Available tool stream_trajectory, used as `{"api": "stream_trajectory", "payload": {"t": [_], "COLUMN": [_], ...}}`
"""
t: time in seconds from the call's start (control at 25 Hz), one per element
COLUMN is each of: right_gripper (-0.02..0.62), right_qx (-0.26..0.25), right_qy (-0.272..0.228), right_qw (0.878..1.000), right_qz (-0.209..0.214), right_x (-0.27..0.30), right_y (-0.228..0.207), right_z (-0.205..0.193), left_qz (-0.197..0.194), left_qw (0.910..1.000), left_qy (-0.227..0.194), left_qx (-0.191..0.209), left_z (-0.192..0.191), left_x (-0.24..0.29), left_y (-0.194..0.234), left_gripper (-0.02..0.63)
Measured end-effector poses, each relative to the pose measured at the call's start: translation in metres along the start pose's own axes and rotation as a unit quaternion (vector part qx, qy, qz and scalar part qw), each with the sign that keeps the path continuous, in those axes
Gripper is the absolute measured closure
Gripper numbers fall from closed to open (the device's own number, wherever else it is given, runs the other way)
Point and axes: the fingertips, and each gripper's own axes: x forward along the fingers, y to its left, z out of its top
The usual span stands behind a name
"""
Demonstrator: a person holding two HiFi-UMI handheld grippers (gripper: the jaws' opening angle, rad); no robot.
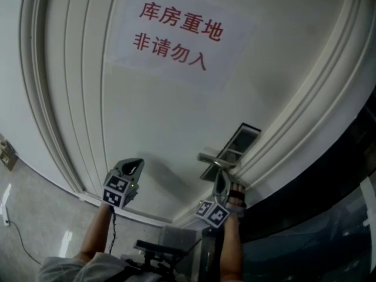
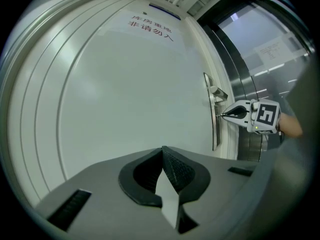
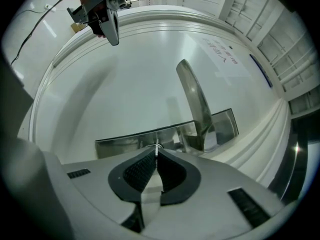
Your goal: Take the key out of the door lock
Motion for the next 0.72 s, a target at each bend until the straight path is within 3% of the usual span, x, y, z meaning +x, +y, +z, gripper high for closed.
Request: {"api": "stream_trajectory", "payload": {"t": [0.72], "right_gripper": [0.574], "right_qx": [-0.045], "right_qy": [0.015], "right_qw": [0.999], "right_qz": [0.007], "right_x": [-0.0021], "right_y": [-0.0011], "right_z": [-0.0007], "left_qz": [0.004], "left_qw": [1.0], "left_qy": [-0.002], "left_qx": [-0.003], "left_z": [0.0006], "left_x": [-0.0102], "left_y": [0.0031], "left_gripper": [0.601]}}
